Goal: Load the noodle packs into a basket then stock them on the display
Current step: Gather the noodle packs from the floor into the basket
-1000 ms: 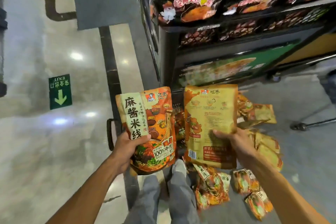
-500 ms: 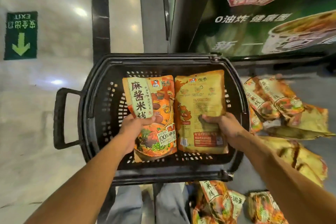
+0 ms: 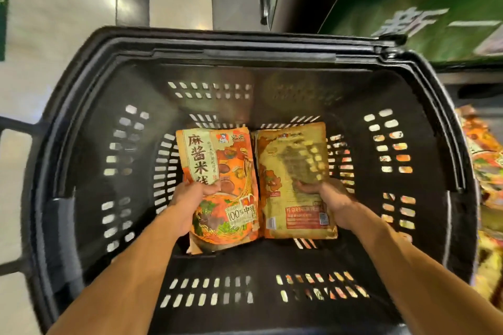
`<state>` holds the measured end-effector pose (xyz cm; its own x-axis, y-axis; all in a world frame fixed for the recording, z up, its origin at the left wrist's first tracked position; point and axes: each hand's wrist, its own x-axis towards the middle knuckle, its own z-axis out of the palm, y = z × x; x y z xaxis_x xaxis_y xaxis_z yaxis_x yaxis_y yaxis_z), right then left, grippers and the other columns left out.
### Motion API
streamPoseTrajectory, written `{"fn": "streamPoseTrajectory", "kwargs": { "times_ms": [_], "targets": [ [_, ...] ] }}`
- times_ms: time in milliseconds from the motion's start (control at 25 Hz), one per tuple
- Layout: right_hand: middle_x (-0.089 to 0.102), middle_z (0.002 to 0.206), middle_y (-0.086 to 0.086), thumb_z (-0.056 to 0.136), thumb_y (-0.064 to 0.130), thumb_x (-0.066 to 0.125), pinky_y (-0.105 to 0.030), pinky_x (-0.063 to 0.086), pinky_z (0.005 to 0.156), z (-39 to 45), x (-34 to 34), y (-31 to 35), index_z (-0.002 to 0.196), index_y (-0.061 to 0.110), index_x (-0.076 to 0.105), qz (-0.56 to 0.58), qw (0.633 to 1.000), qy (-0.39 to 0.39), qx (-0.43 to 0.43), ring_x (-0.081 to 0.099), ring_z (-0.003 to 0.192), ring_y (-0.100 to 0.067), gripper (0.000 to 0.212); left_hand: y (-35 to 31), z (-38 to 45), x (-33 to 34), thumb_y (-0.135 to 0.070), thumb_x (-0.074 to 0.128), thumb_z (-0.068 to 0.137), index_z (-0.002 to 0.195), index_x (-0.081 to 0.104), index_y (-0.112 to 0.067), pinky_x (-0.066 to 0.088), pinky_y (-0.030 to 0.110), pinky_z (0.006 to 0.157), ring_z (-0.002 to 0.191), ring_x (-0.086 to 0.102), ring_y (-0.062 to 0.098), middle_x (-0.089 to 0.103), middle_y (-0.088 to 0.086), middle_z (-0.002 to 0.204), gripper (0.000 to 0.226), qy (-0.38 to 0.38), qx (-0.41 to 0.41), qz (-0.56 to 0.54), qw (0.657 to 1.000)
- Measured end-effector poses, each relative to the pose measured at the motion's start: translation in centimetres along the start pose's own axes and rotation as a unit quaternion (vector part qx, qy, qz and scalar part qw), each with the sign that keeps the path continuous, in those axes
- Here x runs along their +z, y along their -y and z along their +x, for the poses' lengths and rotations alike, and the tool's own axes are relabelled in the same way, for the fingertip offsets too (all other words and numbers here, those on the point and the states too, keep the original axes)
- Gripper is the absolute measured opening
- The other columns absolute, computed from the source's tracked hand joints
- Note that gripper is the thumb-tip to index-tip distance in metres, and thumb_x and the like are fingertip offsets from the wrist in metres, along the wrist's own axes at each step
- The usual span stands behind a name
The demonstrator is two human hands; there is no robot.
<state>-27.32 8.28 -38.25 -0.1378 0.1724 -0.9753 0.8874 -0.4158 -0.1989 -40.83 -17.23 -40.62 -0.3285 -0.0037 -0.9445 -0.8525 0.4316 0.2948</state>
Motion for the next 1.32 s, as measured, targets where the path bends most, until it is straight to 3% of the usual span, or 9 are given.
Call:
{"fn": "streamPoseTrajectory", "kwargs": {
  "times_ms": [120,280,400,560,680,800,880,1200,1320],
  "targets": [
    [0.074,0.098,-0.012,0.085,0.017,0.079,-0.048,0.058,0.087,1.0,0.1,0.1,0.106,0.015,0.059,-0.006,0.997,-0.057,-0.044,0.073,0.087,-0.030,0.029,0.1,1.5,1.4,-0.022,0.084,0.077,0.130,0.060,-0.024,0.031,0.053,0.117,0.128,0.053,0.025,0.066,-0.001,0.131,0.059,-0.013,0.038,0.020,0.999],
    [0.059,0.130,-0.005,0.090,0.023,0.075,-0.047,0.047,0.108,0.5,1.1,0.5,0.140,0.009,0.042,-0.060,0.992,-0.092,-0.066,0.061,0.121,-0.033,0.061,0.4,1.7,2.4,-0.024,0.084,0.079,0.122,0.061,-0.028,0.044,0.041,0.108,0.120,0.058,0.019,0.069,-0.004,0.123,0.049,-0.101,0.132,0.094,0.982],
    [0.054,0.141,-0.010,0.085,0.039,0.080,-0.039,0.045,0.107,0.4,1.5,0.2,0.147,0.010,0.034,-0.192,0.959,-0.171,-0.123,0.053,0.130,-0.032,0.083,0.1,1.3,2.4,-0.030,0.088,0.075,0.122,0.048,-0.019,0.051,0.044,0.097,0.117,0.062,0.027,0.068,0.004,0.122,0.062,-0.151,0.157,0.179,0.959],
    [0.063,0.124,-0.009,0.096,0.039,0.066,-0.028,0.048,0.093,-1.9,1.7,0.3,0.138,0.010,0.051,-0.253,0.937,-0.173,-0.169,0.061,0.119,-0.025,0.053,-1.8,-1.1,2.7,-0.032,0.085,0.079,0.139,0.033,-0.012,0.052,0.042,0.081,0.109,0.061,0.030,0.056,0.013,0.126,0.082,-0.165,0.200,0.289,0.921],
    [0.063,0.128,-0.011,0.096,0.051,0.058,-0.035,0.054,0.094,-5.5,1.4,0.5,0.141,0.010,0.047,-0.320,0.897,-0.219,-0.212,0.063,0.120,-0.029,0.062,-4.0,-4.9,2.6,-0.049,0.062,0.094,0.157,0.017,-0.015,0.049,0.047,0.091,0.127,0.051,0.035,0.042,0.016,0.147,0.085,-0.167,0.238,0.444,0.847],
    [0.035,0.160,-0.008,0.095,0.062,0.046,-0.047,0.034,0.119,-10.7,1.7,1.6,0.158,0.020,0.024,-0.460,0.808,-0.265,-0.256,0.037,0.145,-0.030,0.078,-7.2,-10.5,1.7,-0.056,0.037,0.099,0.160,0.015,-0.022,0.041,0.051,0.108,0.146,0.033,0.033,0.025,0.010,0.164,0.072,-0.144,0.303,0.587,0.736],
    [0.024,0.167,-0.007,0.096,0.065,0.041,-0.046,0.019,0.126,-15.0,2.2,3.0,0.159,0.023,0.021,-0.484,0.778,-0.287,-0.280,0.024,0.153,-0.028,0.078,-9.9,-14.7,0.8,-0.058,0.030,0.100,0.161,0.014,-0.024,0.034,0.052,0.115,0.151,0.024,0.032,0.019,0.010,0.167,0.071,-0.132,0.336,0.640,0.679],
    [0.023,0.167,-0.008,0.096,0.065,0.041,-0.049,0.012,0.126,-37.7,3.2,8.0,0.159,0.025,0.025,-0.447,0.752,-0.372,-0.310,0.020,0.154,-0.028,0.077,-21.2,-36.5,-2.7,-0.060,0.023,0.101,0.161,0.014,-0.023,0.019,0.053,0.122,0.154,0.017,0.031,0.019,0.012,0.167,0.072,-0.151,0.480,0.697,0.511],
    [0.028,0.165,-0.009,0.095,0.066,0.040,-0.051,0.014,0.125,-46.4,2.3,8.4,0.157,0.024,0.032,-0.408,0.753,-0.410,-0.314,0.024,0.153,-0.029,0.076,-23.4,-45.4,-2.6,-0.060,0.023,0.101,0.161,0.016,-0.023,0.015,0.052,0.124,0.155,0.014,0.029,0.017,0.011,0.168,0.071,-0.149,0.517,0.680,0.498]
  ]
}}
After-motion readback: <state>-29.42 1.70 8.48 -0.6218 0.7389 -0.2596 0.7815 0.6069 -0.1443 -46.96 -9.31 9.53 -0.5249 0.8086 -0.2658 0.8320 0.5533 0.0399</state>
